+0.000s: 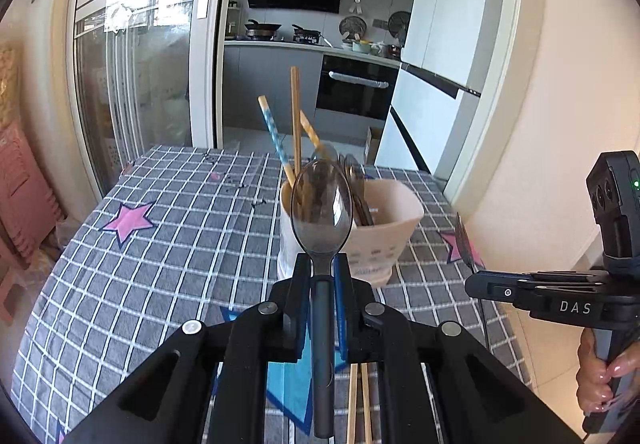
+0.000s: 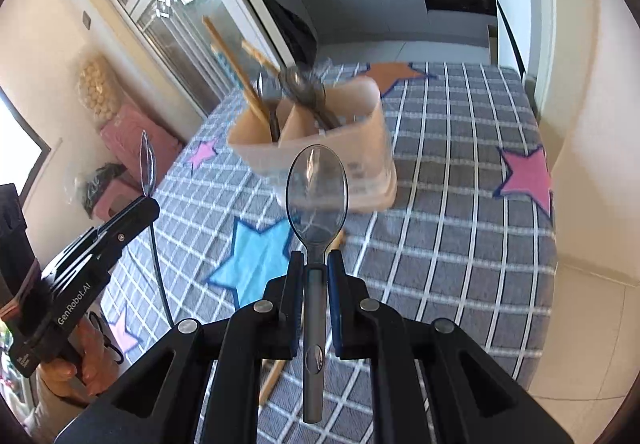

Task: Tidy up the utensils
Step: 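Carry both spoons to the holder and release them inside with both grippers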

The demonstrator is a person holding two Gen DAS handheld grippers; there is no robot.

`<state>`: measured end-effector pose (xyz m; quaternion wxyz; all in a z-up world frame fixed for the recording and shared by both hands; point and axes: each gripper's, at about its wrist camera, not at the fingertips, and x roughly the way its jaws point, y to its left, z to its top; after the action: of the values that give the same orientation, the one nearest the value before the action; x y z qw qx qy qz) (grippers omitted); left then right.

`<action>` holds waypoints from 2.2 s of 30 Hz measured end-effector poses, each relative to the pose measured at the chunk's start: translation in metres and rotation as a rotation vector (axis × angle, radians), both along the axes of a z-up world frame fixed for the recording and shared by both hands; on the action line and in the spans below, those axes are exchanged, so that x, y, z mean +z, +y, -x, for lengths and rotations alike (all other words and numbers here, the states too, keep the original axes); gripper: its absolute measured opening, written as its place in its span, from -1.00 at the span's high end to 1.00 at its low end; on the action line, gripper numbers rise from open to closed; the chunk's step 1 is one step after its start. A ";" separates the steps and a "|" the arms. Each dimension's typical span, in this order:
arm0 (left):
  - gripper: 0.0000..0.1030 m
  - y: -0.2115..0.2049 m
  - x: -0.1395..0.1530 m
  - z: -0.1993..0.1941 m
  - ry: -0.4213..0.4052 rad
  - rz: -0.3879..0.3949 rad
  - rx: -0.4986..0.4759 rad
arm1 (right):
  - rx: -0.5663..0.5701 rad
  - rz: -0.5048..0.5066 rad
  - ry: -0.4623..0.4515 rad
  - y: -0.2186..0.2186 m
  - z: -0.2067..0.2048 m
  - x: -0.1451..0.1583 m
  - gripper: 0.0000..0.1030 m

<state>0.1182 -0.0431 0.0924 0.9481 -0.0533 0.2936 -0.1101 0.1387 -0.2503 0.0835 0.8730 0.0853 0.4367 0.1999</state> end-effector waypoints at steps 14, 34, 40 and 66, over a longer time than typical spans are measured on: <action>0.19 -0.002 0.037 -0.085 -0.074 0.072 0.053 | -0.044 -0.035 -0.188 0.013 -0.073 0.058 0.75; 0.19 -0.031 0.003 -0.136 -0.265 0.033 0.153 | -0.030 0.052 -0.518 0.047 -0.126 0.026 0.76; 0.19 -0.041 -0.015 -0.127 -0.313 -0.004 0.144 | -0.024 0.073 -0.549 0.044 -0.126 0.009 0.76; 0.18 -0.032 -0.041 -0.108 -0.203 -0.055 0.117 | 0.032 0.122 -0.459 0.043 -0.106 -0.018 0.06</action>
<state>0.2260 -0.0750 0.0519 0.9788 -0.0331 0.1956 -0.0513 0.2449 -0.2073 0.0656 0.9497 -0.0221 0.2392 0.2009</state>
